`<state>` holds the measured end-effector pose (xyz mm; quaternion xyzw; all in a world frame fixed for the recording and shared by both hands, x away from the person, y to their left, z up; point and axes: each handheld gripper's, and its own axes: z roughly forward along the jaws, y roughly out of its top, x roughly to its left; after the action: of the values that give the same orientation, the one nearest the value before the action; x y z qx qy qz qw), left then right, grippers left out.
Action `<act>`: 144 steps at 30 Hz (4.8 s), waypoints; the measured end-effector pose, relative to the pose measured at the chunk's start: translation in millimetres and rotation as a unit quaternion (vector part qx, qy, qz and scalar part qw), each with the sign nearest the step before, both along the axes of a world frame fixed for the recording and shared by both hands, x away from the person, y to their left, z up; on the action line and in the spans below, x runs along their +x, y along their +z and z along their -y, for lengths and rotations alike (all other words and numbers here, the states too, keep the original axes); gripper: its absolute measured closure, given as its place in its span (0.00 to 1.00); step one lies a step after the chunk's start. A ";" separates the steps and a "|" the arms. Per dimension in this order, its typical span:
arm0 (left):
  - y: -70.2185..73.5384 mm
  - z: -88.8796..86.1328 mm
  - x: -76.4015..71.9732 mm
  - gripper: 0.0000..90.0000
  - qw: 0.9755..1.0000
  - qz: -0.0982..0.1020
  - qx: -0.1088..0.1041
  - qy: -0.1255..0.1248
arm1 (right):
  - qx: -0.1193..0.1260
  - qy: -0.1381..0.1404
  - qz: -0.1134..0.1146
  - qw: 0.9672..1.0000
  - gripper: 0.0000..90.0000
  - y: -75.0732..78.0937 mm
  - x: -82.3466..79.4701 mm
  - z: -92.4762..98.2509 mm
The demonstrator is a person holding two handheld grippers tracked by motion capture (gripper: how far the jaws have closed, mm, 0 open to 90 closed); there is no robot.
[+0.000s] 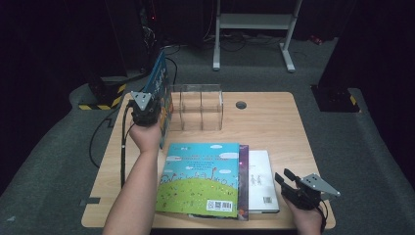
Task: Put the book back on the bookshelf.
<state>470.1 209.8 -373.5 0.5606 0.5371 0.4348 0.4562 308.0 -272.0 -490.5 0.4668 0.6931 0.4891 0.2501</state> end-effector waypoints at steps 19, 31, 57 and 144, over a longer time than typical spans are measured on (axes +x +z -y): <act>-5.3 0.7 10.3 0.93 1.000 0.017 -0.014 0.018 | 0.003 -0.006 0.001 1.000 0.63 0.5 -0.3 5.1; -10.0 -0.6 10.8 0.92 0.999 0.024 -0.014 0.028 | -0.002 -0.004 0.000 1.000 0.63 -0.6 -0.3 3.2; -13.3 -12.9 6.6 0.80 1.000 0.012 -0.016 0.012 | -0.004 -0.001 0.000 1.000 0.62 -0.5 -1.2 0.9; -148.5 -22.6 -122.9 0.12 0.931 -0.278 -0.043 -0.232 | -0.080 0.108 -0.053 0.989 0.53 21.1 21.7 -72.0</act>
<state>347.2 232.4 -522.0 0.7482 0.5154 0.1197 0.4002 329.6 -200.0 -469.4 0.3927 0.7886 0.4309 0.1953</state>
